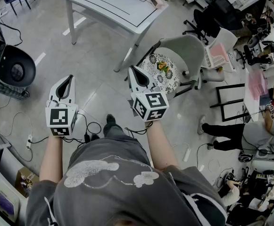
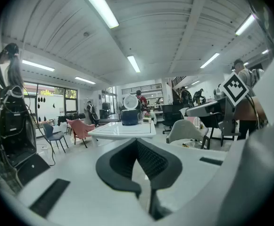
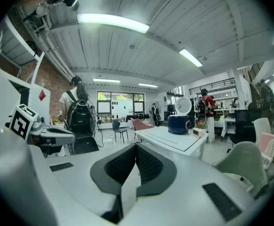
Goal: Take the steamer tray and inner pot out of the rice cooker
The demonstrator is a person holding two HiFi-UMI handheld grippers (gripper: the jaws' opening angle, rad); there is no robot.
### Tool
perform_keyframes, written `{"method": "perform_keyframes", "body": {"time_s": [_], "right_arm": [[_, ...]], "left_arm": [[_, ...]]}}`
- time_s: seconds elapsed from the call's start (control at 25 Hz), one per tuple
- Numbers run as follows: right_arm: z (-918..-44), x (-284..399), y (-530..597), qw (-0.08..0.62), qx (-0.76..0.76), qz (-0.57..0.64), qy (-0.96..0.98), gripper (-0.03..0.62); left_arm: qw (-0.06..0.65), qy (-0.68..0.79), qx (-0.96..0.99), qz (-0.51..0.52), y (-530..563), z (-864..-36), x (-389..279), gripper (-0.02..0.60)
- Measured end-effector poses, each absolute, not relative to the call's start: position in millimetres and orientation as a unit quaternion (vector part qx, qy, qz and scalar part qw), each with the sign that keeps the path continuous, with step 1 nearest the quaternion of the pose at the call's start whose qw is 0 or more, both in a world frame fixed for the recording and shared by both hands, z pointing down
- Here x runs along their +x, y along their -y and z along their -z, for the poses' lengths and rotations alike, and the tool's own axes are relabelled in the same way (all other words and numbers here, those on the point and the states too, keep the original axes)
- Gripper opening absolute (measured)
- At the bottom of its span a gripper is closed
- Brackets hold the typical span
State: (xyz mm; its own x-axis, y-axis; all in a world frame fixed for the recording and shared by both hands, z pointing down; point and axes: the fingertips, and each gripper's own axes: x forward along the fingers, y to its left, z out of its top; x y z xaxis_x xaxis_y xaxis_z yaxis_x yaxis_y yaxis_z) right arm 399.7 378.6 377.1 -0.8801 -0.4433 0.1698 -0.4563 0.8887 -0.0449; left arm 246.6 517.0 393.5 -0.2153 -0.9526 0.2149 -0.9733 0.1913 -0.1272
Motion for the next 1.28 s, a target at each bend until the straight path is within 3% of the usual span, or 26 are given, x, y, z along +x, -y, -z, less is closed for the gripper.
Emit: {"method": "perform_keyframes", "body": {"time_s": [0.72, 1.0, 1.04, 1.08, 1.12, 1.28], "right_arm": [[-384.9, 404.5, -429.7, 0.093, 0.239, -0.037, 0.966, 0.028], [-380.9, 404.8, -435.1, 0.060, 0.258, -0.070, 0.962, 0.031], [-381.3, 402.7, -435.6, 0.060, 0.253, -0.074, 0.963, 0.045], [-381.7, 400.4, -436.5, 0.060, 0.246, -0.077, 0.964, 0.122], [-381.9, 398.4, -436.9, 0.060, 0.240, -0.080, 0.966, 0.218], [-385.9, 395.1, -425.7, 0.063, 0.240, -0.082, 0.965, 0.295]], "left_arm": [[0.100, 0.782, 0.611, -0.074, -576.0, -415.3, 234.8, 0.008], [0.096, 0.778, 0.618, -0.056, -587.4, -406.9, 230.2, 0.011], [0.095, 0.774, 0.623, -0.053, -585.8, -405.7, 231.0, 0.060], [0.094, 0.769, 0.630, -0.050, -583.5, -404.8, 232.5, 0.171], [0.092, 0.766, 0.635, -0.047, -581.0, -403.7, 233.5, 0.239], [0.063, 0.773, 0.630, -0.031, -570.2, -397.4, 228.6, 0.358]]}}
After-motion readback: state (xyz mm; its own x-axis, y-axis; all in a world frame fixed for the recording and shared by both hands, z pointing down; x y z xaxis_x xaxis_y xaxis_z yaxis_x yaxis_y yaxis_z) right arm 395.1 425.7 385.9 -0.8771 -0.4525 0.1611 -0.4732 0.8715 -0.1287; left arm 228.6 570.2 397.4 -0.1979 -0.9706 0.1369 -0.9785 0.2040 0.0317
